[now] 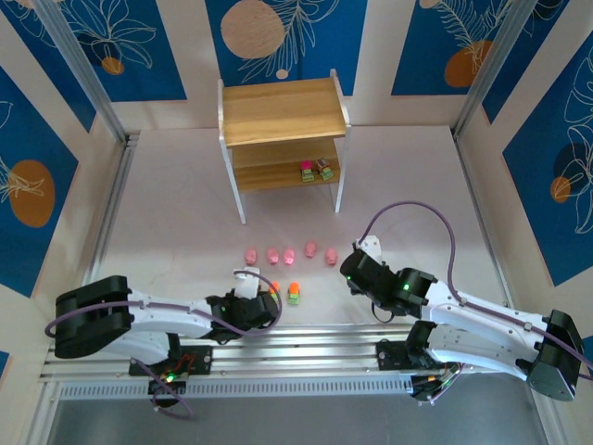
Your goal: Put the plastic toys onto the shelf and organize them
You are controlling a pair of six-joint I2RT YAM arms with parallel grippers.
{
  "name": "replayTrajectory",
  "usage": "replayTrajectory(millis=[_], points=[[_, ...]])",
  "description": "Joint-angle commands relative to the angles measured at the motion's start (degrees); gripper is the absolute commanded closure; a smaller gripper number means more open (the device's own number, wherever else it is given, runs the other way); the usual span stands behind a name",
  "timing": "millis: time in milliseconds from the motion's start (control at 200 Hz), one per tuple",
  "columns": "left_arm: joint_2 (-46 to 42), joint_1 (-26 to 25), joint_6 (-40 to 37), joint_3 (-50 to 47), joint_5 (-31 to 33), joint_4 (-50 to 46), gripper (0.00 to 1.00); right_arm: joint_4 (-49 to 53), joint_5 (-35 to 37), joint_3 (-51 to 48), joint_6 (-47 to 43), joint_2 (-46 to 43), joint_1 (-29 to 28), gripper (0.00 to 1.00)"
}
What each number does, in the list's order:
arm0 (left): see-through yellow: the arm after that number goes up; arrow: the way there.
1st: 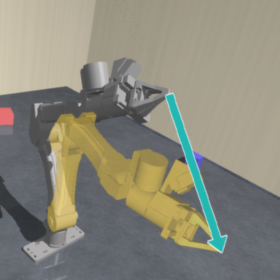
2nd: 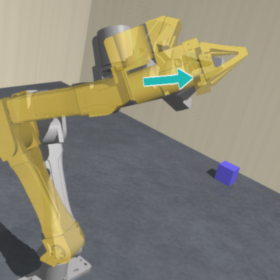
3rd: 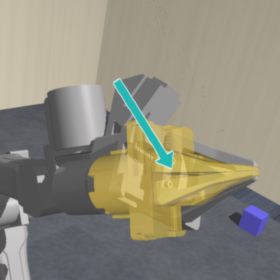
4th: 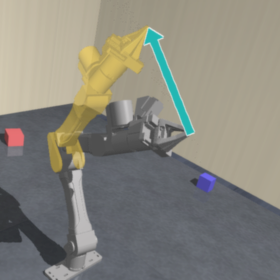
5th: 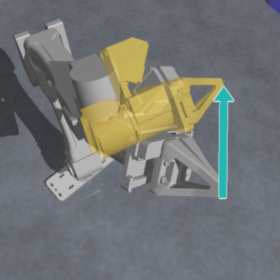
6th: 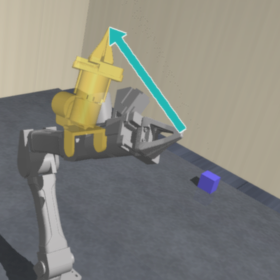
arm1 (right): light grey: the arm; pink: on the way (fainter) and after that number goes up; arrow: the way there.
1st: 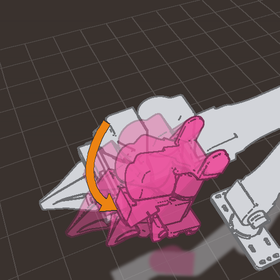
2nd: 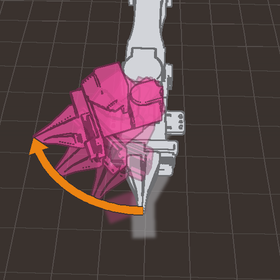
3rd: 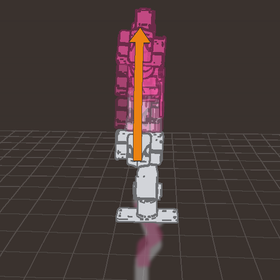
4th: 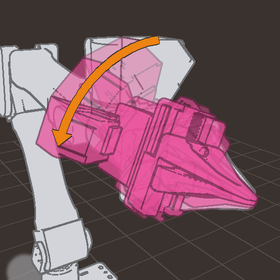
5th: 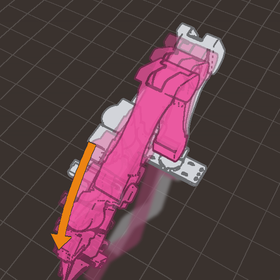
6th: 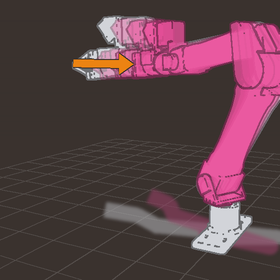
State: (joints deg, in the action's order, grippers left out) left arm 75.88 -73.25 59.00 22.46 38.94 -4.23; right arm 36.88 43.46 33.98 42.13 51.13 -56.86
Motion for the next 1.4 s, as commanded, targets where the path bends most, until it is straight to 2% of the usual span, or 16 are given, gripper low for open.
replayTrajectory(millis=[0,825,1106,1396], points=[[-0.1,0.11,-0.33,-0.95,0.58,0.98,0.53,-0.28,-0.04,-0.53,0.21,-0.75,0.26,0.82],[-3.61,2.85,-6.93,-2.42,1.3,3.22,0.83,-0.23,0.04,-0.62,0.38,-1.06,0.39,0.84],[-6.88,2.94,-8.24,-3.32,1.07,2.24,0.87,-0.18,0.13,-0.72,0.49,-1.14,0.34,0.84],[-15.44,2.92,-11.67,-2.81,0.26,-2.96,0.9,-0.23,0.65,-1.39,0.76,-2.87,0.26,0.84]])
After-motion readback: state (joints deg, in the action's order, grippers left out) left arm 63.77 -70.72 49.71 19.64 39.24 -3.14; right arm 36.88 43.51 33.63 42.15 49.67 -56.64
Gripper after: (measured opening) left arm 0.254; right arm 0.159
